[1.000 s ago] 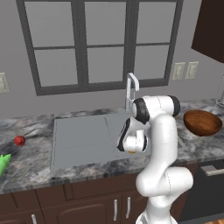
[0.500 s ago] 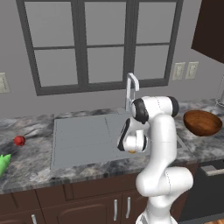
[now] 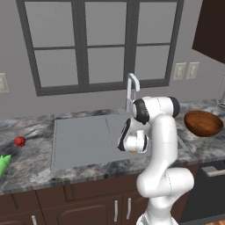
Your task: There is a mixed pile of frozen fruits and vegetables on the counter. Locate all the frozen vegetables and place the items in a bowl on the counter. Take all the frozen fruits and defrost them in a running sink.
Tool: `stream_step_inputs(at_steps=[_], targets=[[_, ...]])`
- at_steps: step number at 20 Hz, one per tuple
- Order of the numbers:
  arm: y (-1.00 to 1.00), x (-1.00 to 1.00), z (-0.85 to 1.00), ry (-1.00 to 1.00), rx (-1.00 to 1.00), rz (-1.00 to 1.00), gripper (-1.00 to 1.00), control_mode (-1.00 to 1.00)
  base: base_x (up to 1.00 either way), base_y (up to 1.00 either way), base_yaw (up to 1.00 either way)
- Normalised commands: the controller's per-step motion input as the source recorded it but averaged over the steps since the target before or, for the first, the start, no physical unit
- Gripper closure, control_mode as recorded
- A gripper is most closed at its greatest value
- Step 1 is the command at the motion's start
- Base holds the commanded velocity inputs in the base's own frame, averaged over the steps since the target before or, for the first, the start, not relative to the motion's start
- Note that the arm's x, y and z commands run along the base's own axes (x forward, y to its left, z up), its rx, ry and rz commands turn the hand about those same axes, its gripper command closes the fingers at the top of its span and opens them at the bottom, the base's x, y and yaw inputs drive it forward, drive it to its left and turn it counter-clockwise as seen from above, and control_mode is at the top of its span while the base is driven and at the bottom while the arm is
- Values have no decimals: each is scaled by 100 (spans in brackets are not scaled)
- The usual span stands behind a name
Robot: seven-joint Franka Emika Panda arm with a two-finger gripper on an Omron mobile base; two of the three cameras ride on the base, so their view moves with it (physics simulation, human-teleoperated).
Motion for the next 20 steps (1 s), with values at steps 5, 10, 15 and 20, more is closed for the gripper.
stream_step_inputs(at_steps=[5, 10, 15, 20], targets=[[2, 4, 7, -11, 0, 0, -100, -100, 0, 0, 0], [0, 0, 19, -17, 0, 0, -100, -100, 0, 0, 0], [0, -2, 33, -18, 0, 0, -100, -100, 0, 0, 0], [0, -7, 41, -16, 1, 0, -100, -100, 0, 0, 0]])
